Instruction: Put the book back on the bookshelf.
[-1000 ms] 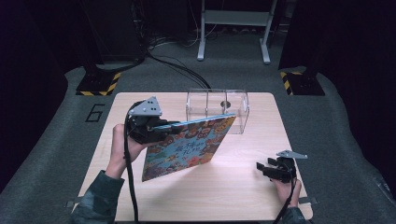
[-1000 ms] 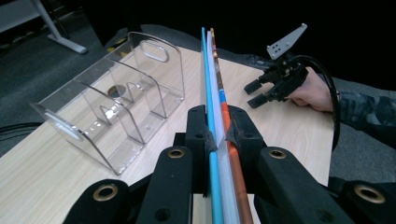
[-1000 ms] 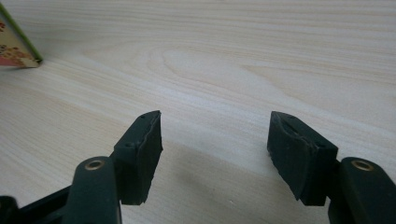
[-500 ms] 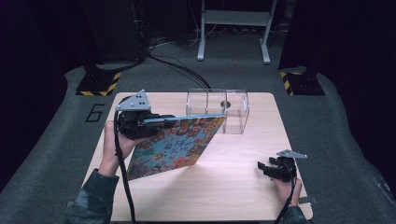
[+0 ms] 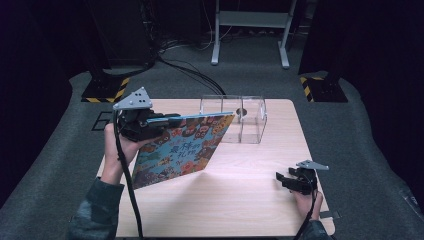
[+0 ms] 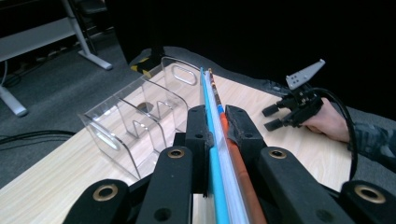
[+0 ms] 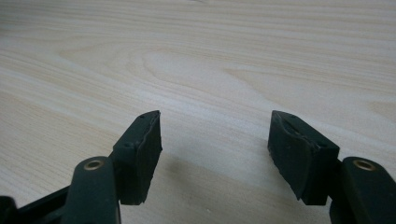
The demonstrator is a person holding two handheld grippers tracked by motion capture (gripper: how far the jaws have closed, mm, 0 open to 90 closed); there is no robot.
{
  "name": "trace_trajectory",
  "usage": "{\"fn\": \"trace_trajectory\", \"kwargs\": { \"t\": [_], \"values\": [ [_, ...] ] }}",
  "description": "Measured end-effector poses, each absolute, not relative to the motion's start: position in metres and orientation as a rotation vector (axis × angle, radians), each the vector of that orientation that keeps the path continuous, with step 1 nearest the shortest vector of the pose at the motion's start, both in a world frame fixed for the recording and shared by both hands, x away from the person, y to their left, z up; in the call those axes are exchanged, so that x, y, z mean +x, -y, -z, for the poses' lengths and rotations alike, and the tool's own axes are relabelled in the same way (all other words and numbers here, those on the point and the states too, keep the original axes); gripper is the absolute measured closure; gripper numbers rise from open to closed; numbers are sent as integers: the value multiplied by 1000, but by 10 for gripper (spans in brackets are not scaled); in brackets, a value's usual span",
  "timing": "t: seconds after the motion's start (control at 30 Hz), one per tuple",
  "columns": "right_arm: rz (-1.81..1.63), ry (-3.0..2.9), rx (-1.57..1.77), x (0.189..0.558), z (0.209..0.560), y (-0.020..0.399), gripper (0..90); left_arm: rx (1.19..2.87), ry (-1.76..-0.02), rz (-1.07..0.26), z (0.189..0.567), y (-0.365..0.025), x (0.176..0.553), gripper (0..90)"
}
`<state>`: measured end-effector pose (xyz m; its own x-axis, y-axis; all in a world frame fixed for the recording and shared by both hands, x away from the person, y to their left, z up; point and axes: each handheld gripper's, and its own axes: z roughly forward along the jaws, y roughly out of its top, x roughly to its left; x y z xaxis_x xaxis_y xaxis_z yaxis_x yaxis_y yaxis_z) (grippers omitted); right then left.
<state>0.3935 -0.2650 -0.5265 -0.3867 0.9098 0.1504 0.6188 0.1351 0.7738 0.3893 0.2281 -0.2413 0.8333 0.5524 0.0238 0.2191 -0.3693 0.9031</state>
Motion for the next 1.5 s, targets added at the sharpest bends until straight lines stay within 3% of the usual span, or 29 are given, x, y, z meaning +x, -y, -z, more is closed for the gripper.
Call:
{"fn": "trace_trajectory", "kwargs": {
  "t": [1.5],
  "values": [
    [-1075,-2092,1426,393,526,258,351,1759,-809,-494,244,-212,452,802]
  ]
}}
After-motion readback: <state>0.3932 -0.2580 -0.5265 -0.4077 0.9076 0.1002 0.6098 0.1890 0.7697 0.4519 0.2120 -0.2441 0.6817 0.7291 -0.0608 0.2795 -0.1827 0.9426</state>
